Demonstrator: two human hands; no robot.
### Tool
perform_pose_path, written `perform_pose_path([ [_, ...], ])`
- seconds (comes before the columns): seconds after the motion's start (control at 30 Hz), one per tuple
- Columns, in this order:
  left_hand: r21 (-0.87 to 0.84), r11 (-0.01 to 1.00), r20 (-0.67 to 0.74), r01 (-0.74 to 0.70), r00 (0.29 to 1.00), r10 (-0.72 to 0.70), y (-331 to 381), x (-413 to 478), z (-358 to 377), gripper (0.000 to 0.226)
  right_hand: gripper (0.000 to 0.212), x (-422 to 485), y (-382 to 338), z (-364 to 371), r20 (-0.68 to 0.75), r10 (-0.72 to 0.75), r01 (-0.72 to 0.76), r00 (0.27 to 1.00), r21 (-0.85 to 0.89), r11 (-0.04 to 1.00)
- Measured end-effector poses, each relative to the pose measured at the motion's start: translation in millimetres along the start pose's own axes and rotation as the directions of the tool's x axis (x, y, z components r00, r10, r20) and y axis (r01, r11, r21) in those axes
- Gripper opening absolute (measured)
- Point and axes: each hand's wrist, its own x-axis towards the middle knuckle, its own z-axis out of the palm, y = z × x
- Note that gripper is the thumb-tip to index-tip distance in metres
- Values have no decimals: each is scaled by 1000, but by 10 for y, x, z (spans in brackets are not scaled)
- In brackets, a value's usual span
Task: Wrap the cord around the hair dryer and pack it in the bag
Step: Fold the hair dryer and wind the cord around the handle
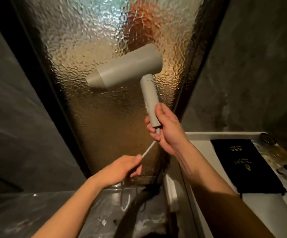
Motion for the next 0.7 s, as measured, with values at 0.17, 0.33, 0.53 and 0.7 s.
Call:
perform_pose_path([
  [0.17,324,946,-184,15,982,47,-255,-531,-429,46,25,79,248,206,-160,-111,47,981,-361,931],
  [0.33,662,750,-255,-4,939,230,-155,-858,-732,32,22,-111,751,298,-221,-301,-4,928,-812,584],
  [0.53,801,599,-239,24,929,283,51,-1113,-976,34,16,-597,1176,380,-232,-267,-59,935,-848,527],
  [0.7,826,555,-137,-95,922,361,166,-1157,-994,31,8,-871,1276,370,-217,-201,-30,955,-746,665],
])
